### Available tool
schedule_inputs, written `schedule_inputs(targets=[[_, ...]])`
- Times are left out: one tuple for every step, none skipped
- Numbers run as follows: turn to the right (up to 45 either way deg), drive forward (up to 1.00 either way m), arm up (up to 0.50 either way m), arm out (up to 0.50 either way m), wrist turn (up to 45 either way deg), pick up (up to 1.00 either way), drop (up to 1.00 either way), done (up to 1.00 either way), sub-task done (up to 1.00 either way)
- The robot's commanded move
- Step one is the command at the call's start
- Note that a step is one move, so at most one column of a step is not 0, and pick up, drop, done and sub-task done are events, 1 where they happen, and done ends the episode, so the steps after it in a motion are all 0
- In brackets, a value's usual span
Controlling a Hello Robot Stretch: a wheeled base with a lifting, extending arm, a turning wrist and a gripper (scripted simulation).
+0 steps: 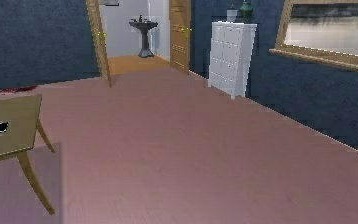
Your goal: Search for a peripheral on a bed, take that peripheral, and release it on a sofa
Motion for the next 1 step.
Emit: schedule_inputs(targets=[[0.0,0.0,0.0,0.0,-45.0,0.0,0.0,0.0,0.0]])
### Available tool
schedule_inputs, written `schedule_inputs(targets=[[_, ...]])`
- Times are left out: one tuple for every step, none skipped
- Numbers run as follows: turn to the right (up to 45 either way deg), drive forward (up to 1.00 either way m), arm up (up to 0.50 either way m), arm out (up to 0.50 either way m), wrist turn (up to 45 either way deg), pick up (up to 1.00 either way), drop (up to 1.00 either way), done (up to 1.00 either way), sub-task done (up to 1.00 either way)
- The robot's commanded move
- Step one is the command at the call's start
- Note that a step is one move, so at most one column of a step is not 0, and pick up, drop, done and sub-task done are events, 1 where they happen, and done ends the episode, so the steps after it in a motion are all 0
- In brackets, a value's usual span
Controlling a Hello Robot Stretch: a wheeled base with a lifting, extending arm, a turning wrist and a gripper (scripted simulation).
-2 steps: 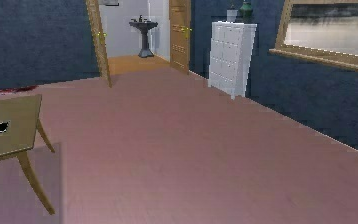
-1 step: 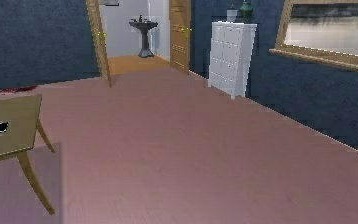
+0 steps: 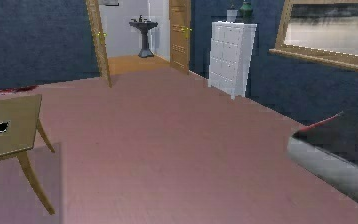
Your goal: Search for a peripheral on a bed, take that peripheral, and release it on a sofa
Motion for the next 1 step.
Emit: schedule_inputs(targets=[[0.0,0.0,0.0,0.0,-12.0,0.0,0.0,0.0,0.0]])
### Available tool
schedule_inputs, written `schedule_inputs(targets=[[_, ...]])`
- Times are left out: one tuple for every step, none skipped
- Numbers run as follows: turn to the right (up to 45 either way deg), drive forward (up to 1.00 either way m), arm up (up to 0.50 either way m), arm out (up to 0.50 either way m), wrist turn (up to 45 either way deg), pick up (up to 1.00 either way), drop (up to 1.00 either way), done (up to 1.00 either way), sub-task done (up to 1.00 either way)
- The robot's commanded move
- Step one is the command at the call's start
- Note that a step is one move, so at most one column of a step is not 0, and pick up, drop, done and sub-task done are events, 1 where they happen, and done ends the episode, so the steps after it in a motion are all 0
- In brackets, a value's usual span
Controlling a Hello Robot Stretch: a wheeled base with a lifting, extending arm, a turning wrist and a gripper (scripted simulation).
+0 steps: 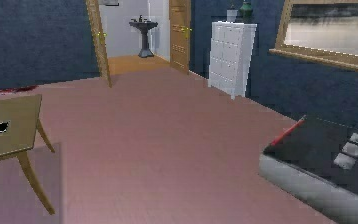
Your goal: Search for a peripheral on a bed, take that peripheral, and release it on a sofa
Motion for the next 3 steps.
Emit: schedule_inputs(targets=[[0.0,0.0,0.0,-0.46,0.0,0.0,0.0,0.0,0.0],[-9.0,0.0,0.0,0.0,0.0,0.0,0.0,0.0,0.0],[0.0,1.0,0.0,0.0,0.0,0.0,0.0,0.0,0.0]])
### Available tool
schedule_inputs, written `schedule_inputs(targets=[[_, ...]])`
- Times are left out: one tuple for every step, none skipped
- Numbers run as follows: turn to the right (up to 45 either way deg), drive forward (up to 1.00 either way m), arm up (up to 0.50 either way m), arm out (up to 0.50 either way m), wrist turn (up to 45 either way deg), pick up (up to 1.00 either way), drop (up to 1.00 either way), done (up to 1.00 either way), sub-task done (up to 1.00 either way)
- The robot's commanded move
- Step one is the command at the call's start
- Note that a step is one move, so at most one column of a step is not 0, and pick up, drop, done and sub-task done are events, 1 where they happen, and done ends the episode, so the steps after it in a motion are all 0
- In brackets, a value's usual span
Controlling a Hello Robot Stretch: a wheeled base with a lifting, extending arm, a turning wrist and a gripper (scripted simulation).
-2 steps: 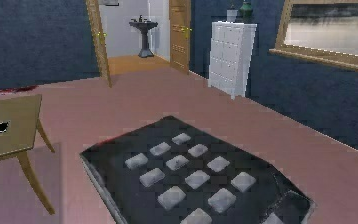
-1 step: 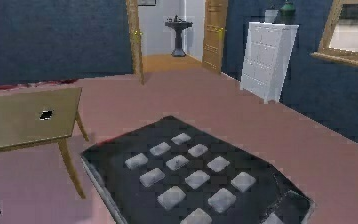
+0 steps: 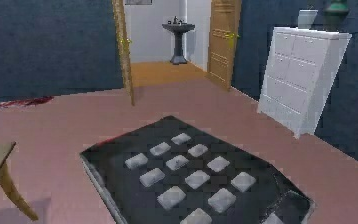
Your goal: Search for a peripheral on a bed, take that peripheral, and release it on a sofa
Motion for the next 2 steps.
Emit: schedule_inputs(targets=[[0.0,1.0,0.0,0.0,0.0,0.0,0.0,0.0,0.0],[-3.0,0.0,0.0,0.0,0.0,0.0,0.0,0.0,0.0]])
